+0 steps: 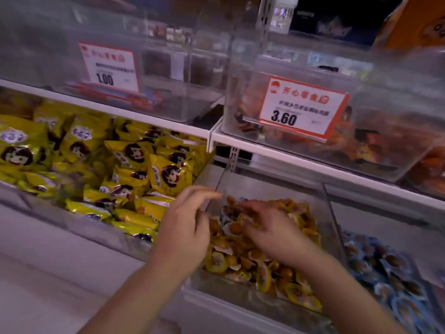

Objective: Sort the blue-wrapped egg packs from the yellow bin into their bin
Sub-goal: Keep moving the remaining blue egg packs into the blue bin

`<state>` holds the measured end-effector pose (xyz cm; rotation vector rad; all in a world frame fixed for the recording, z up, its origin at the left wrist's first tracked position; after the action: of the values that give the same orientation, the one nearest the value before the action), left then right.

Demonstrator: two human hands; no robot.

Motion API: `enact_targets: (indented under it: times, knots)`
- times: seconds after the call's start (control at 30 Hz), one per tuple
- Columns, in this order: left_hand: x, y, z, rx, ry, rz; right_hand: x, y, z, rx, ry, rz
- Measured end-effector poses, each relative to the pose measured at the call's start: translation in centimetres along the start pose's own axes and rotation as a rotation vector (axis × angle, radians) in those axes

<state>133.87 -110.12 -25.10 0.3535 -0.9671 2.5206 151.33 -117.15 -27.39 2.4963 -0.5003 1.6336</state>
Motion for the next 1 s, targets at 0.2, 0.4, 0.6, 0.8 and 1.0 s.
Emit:
enact_targets:
  times: [0.2,0.4,0.6,0.8,1.0]
  knots:
    - [0.5,-0.4,-1.6,0.069,0.036,-0.035,-7.6,-7.7,0.3,-0.013,0.26,-0.337]
    - [0.4,-0.6,-2.1,0.106,0.05,-0.074,-8.0,-10.0,2.9,-0.063,0.419,-0.594]
    - [0.3,-0.2,-1.9,0.113,0.045,-0.122,-8.5,-9.7,2.8,-0.018,0.412,-0.407]
    - [-0.1,0.2,-1.9,0.109,0.036,-0.136,-7.3,-10.4,4.1,-0.088,0.483,-0.05]
    - [-0.3,0.1,-2.2,0.128,0.051,-0.133,-8.0,-11.0,3.9,0.013,0.437,-0.156]
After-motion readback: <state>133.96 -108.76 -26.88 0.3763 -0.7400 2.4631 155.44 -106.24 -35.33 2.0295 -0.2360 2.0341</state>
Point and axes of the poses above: each hand's wrist, its own y-axis away from the middle knuckle, its own x-axis out of the back of the hand, z = x × y, the point moved 7 cm from there along -y, towards the middle knuckle, and after that the axes turned 5 degrees about y, right-handed, at the moved point
